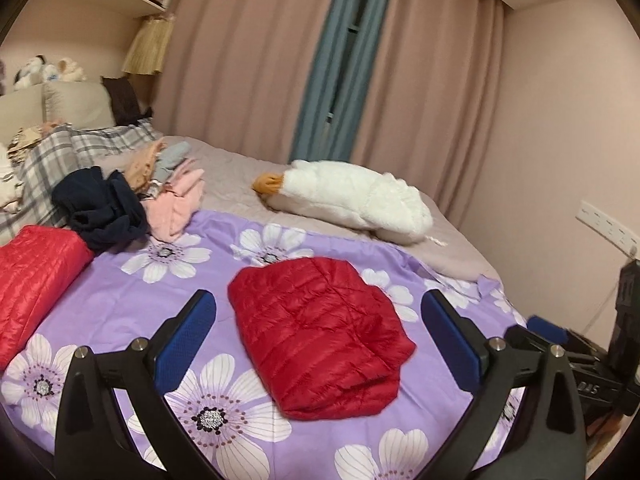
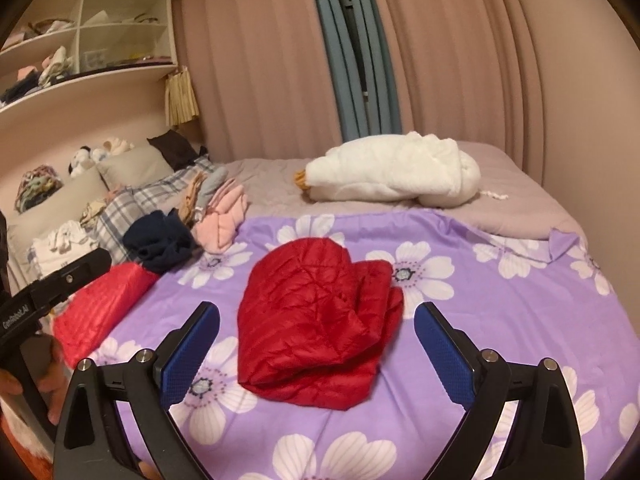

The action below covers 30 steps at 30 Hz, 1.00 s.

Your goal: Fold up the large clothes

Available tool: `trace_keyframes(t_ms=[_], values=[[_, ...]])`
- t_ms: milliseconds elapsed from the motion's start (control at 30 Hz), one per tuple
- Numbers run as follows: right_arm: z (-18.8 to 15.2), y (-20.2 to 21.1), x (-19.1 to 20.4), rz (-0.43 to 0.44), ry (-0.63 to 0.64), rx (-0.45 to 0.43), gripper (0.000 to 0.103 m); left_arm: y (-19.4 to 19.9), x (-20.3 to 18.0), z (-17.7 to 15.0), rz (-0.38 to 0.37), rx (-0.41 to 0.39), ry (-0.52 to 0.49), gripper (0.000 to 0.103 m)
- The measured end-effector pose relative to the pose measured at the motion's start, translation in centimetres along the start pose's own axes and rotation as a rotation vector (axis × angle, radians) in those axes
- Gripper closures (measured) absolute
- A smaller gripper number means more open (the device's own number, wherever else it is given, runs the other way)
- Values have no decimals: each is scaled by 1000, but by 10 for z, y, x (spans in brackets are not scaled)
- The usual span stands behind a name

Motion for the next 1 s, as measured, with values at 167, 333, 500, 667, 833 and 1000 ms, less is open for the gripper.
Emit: trace_keyframes(t_ms=[167, 333, 500, 667, 833, 1000], values=[[-7, -10, -6, -12, -23, 24, 6, -6, 3, -8, 22, 3, -25, 0], [-9, -8, -10, -41, -16, 35, 6, -6, -4, -12, -32, 64, -40, 0], [-3, 1, -7, -71, 28, 26, 1, -2, -9, -13, -55, 75, -41, 0], [0, 9, -1, -62, 52, 23, 1, 6, -14, -12, -103, 100, -3, 0], [3, 20, 5, -58, 77, 9, 1, 22, -22, -2, -109, 50, -26, 0], [4, 25, 7, -64, 80, 12, 1, 35, -28, 4, -115, 20, -57, 0]])
Point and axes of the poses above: each gripper's, at about its wrist camera, not at the fingertips, and y roughly against the way its jaws point, x to its left, z to its top, the point moved 7 cm from there along -y, roughly the way its jaws point, and after that the axes turned 11 degrees about -x, right-handed, at the moved point
